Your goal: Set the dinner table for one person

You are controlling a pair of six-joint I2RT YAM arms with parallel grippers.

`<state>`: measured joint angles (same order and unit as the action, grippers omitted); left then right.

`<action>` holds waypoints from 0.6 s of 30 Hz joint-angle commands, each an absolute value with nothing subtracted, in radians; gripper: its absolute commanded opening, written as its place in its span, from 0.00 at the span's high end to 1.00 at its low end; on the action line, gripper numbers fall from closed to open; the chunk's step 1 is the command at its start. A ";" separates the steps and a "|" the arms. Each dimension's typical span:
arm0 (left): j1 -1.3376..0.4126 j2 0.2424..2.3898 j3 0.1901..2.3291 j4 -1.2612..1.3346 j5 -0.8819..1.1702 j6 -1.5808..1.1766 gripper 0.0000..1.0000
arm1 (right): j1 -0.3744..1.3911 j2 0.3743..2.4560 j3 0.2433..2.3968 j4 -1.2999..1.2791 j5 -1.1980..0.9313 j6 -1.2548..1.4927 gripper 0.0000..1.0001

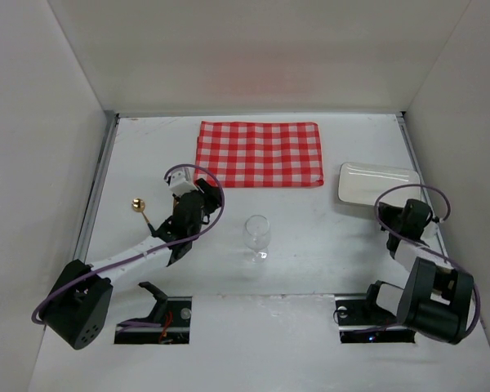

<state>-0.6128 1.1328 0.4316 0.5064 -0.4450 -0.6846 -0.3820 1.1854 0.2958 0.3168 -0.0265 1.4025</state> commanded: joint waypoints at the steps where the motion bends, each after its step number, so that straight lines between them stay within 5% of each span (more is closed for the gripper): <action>1: -0.604 1.132 0.416 0.558 -0.448 -0.689 0.51 | -0.395 1.074 0.336 0.506 -0.109 1.425 1.00; 7: -0.596 1.144 0.419 0.558 -0.448 -0.689 0.51 | -0.355 0.991 0.374 0.477 -0.135 1.477 1.00; 18: -0.533 1.121 0.394 0.558 -0.457 -0.676 0.51 | 0.138 1.237 0.632 0.593 0.175 1.629 1.00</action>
<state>-0.5541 1.1481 0.4145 0.5194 -0.4458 -0.6830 0.0517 1.1999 0.4713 0.2684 0.0765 1.5303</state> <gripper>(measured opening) 0.488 0.181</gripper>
